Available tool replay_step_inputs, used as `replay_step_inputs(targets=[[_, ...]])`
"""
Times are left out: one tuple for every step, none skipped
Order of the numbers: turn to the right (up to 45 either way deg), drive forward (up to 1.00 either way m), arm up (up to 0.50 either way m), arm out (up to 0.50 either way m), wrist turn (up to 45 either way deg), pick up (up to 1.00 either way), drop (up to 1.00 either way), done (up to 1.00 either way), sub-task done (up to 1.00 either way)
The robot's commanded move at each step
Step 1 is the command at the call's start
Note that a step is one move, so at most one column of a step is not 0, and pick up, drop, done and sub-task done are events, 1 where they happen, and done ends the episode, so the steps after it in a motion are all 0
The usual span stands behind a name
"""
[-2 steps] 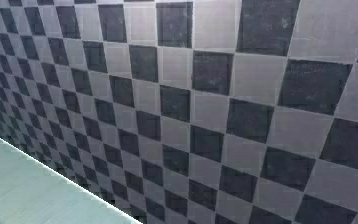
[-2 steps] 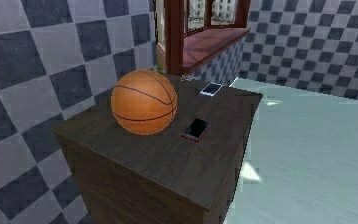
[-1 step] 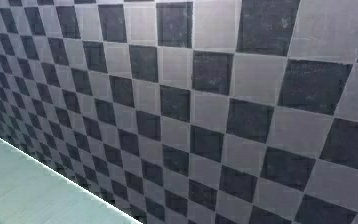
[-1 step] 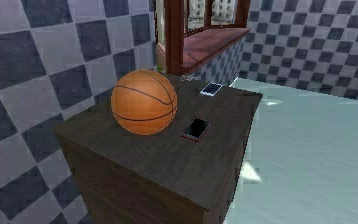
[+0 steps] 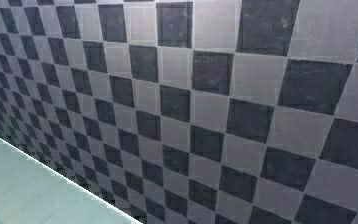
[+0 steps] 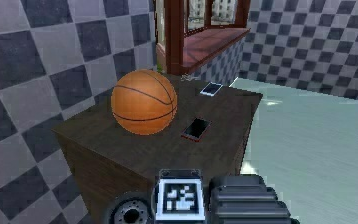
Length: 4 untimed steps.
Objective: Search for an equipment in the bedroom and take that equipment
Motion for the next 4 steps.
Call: replay_step_inputs(targets=[[0.0, 0.0, 0.0, 0.26, 0.0, 0.0, 0.0, 0.0, 0.0], [0.0, 0.0, 0.0, 0.0, 45.0, 0.0, 0.0, 0.0, 0.0], [0.0, 0.0, 0.0, 0.0, 45.0, 0.0, 0.0, 0.0, 0.0], [0.0, 0.0, 0.0, 0.0, 45.0, 0.0, 0.0, 0.0, 0.0]])
